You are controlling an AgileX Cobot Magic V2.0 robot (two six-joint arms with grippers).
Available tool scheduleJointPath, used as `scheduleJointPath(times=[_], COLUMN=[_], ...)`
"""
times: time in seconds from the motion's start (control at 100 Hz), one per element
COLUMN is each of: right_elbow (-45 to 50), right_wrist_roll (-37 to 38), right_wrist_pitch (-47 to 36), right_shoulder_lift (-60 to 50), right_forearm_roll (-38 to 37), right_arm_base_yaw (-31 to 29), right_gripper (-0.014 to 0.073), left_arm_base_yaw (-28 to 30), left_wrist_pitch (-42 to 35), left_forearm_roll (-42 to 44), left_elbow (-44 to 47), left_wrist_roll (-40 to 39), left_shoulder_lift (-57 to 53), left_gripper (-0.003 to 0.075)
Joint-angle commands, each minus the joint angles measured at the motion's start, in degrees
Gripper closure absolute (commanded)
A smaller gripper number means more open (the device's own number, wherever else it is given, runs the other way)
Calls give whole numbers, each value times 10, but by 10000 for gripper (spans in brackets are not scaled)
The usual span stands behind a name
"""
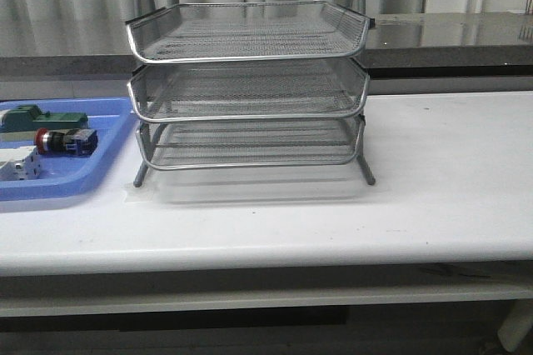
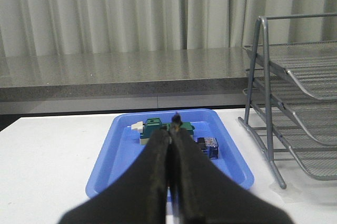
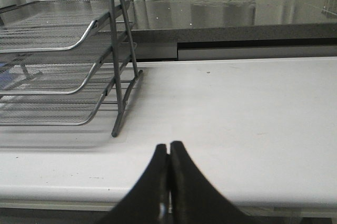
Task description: Place button on rack with both arms
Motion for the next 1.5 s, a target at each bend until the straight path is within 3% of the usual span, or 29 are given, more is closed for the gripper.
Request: scheduleJointPath(times=[0.0, 0.69, 0.95, 1.3, 1.49], right_elbow=[-11, -47, -182, -392, -468], right_wrist_roll=[0, 0, 0, 0, 0], right_wrist_pitch=[-48, -97, 92, 340, 402], right_shoulder_lift=[-11, -11, 44, 267, 388], right_forearm_roll=[-4, -3, 6, 51, 70], right_arm_base_yaw=[-3, -3, -3, -3, -3], right_gripper=[654, 654, 654, 654, 654], left_arm_base_yaw=[1, 1, 1, 1, 1], left_wrist_pitch=[-41, -41, -41, -41, -41], left_forearm_roll=[-2, -2, -2, -2, -2], left_elbow=[30, 30, 30, 30, 30], left_wrist_roll=[-7, -7, -7, -7, -7], left_shoulder_lift=[-18, -18, -18, -18, -18], left_gripper=[741, 741, 741, 741, 741])
